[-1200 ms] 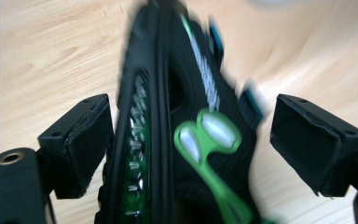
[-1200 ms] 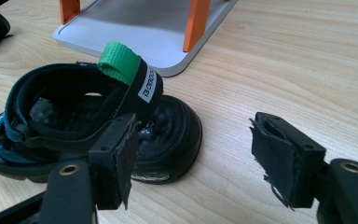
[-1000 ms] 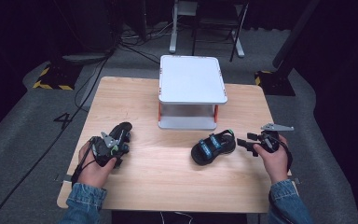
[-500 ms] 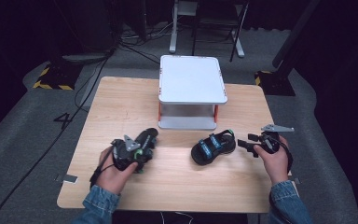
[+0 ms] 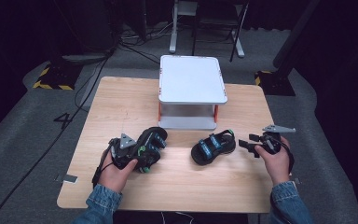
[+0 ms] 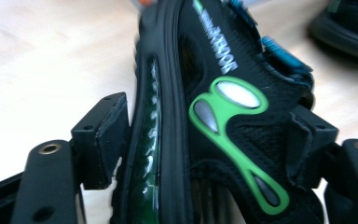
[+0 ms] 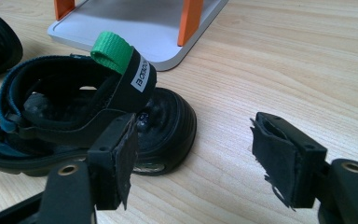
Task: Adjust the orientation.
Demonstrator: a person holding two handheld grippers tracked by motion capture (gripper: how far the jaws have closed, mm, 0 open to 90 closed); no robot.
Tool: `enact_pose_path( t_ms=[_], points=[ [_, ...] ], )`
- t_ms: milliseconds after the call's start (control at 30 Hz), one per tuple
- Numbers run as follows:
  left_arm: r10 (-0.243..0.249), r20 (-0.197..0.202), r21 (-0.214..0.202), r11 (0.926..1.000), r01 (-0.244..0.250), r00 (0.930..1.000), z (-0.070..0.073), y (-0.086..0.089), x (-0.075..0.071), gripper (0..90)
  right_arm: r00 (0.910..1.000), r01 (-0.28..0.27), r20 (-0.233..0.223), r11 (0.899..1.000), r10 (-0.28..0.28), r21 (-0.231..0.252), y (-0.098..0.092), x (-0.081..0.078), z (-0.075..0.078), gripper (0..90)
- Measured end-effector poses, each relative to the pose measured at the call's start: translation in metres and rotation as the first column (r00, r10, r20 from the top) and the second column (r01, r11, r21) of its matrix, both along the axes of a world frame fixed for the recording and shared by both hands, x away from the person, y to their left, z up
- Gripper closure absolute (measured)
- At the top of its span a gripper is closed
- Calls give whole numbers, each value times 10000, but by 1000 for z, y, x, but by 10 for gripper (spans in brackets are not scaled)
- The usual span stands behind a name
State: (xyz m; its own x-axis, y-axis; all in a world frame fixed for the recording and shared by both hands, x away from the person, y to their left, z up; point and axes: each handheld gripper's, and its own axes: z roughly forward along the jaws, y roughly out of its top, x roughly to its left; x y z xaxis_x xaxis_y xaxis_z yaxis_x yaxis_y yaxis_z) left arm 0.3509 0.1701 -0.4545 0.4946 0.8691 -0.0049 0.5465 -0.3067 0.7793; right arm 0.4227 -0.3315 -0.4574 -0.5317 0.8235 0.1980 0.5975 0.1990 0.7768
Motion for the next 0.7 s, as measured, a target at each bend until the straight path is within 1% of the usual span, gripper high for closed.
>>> enact_pose_path(
  t_ms=[33, 67, 100, 133, 167, 200, 233, 267, 300, 367, 433, 467, 567, 600, 633, 667, 700],
  points=[
    [182, 362, 367, 9991, -195, 9992, 3, 1, -1, 343, 10000, -2, -8, 10000, 2, -3, 0, 0, 0, 321],
    [310, 565, 698, 9969, -349, 9979, 4, 4, 0, 386, 10000, 5, -52, 10000, -5, 5, 1, 0, 0, 321],
    [390, 454, 989, 9942, -434, 9982, 4, 7, 1, 387, 10000, -22, -51, 10000, 22, -9, 1, 0, 0, 320],
    [630, 428, 1034, 9924, -672, 9971, 2, 10, 2, 471, 10000, -32, -48, 10000, 32, -17, 1, 0, -1, 320],
    [837, 357, 899, 9922, -867, 9958, -1, 15, 4, 506, 10000, -40, -55, 10000, 40, -19, 1, 0, -1, 320],
    [913, 196, 521, 9944, -922, 9956, -4, 20, 7, 477, 10000, -49, -39, 10000, 48, -28, 2, 0, -1, 319],
    [953, -41, 86, 9954, -953, 9954, -6, 24, 8, 481, 10000, -51, -41, 10000, 51, -30, 2, 0, -1, 319],
    [1014, -170, -258, 9945, -1018, 9947, -6, 28, 9, 491, 10000, -53, -68, 10000, 53, -32, 2, 0, -1, 319],
    [1031, -214, -355, 9940, -1038, 9944, -6, 30, 10, 489, 10000, -63, -58, 10000, 63, -32, 2, 0, -1, 319],
    [1045, -177, -362, 9938, -1051, 9944, -5, 31, 10, 472, 10000, -44, -36, 10000, 44, -32, 2, 0, -1, 319],
    [1002, -21, -454, 9939, -1002, 9950, -4, 31, 10, 438, 10000, -35, -35, 10000, 35, -51, 2, 0, -1, 319],
    [932, 78, -397, 9949, -928, 9956, -3, 31, 9, 418, 10000, -53, -37, 10000, 53, -55, 2, 0, -1, 319],
    [900, 386, 40, 9959, -903, 9952, 3, 31, 7, 358, 10000, -57, -46, 10000, 57, -38, 2, 0, -1, 319],
    [802, 417, -41, 9968, -801, 9959, 5, 31, 7, 333, 10000, -33, -40, 10000, 33, -29, 2, 0, -1, 319],
    [821, 428, -8, 9966, -821, 9957, 8, 32, 5, 299, 10000, -31, 8, 10000, 31, -29, 2, 0, -1, 319],
    [789, 531, 34, 9969, -792, 9955, 11, 33, 4, 321, 10000, -11, 34, 10000, 11, -26, 2, 1, -1, 319],
    [757, 471, -97, 9971, -753, 9960, 14, 35, 2, 283, 10000, -17, 45, 10000, 17, -25, 2, 1, -1, 319]
  ],
)
